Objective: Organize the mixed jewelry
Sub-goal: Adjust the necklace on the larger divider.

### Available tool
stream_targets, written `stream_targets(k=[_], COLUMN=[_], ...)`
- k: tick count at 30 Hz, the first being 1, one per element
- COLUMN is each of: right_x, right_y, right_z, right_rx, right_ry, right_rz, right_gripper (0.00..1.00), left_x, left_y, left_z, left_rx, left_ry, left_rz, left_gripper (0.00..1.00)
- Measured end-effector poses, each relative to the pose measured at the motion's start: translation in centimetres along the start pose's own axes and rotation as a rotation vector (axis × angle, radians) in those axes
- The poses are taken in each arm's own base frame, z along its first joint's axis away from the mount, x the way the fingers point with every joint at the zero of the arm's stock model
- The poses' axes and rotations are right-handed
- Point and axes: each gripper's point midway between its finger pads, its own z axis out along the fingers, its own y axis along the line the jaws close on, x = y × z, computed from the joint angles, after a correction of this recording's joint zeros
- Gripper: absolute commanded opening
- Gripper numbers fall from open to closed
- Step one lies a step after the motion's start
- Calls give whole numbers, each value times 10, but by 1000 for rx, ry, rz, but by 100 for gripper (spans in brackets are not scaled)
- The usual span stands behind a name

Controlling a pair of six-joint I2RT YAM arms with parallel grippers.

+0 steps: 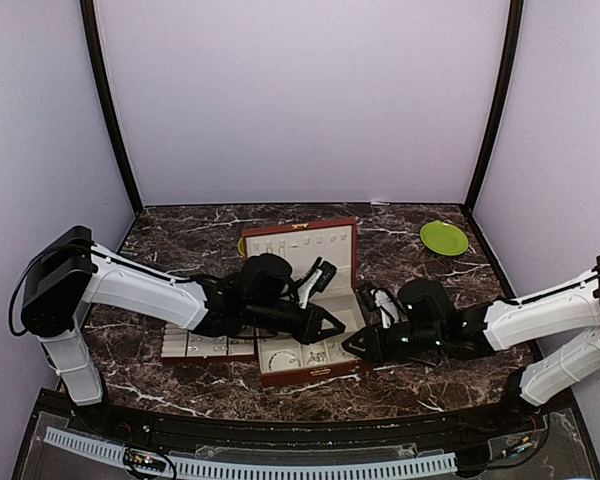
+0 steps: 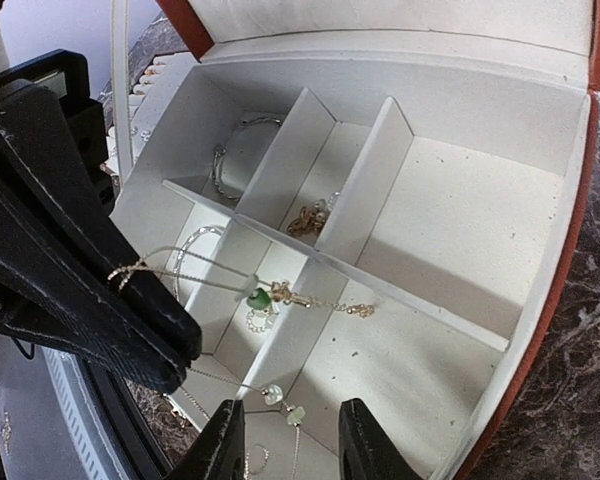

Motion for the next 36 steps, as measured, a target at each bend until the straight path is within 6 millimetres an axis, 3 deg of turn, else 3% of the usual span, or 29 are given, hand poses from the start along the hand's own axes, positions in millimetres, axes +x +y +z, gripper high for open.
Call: stream_targets(k=[13,18,23,29,33,36], right_x=[-6,-9,-14,-9,-9,-11], right_y=[11,13,18,18,19,17], right_z=[13,14,18,23,21,14], right_rx=[-76,-104,-143,-177,-191,-176], right_ry=[-27,-66,-111,-115,-133,-154], right_rz=[-51,-59,-52,-19,-1,9], right_gripper=[37,34,24,0,0,0], left_x=[-10,-8,-4,-2,-3,-1], left_y=[-5,-3,-1,1,3,5], left_z=[-6,-6,-7,-10,-15,-19], left_rx=[-1,-6,-12,-22,-34,-49], left_ry=[-29,-30,-23,-28,-44,-49], left_rz=[8,0,-13,-24,-26,-30], left_gripper=[0,0,0,0,0,7])
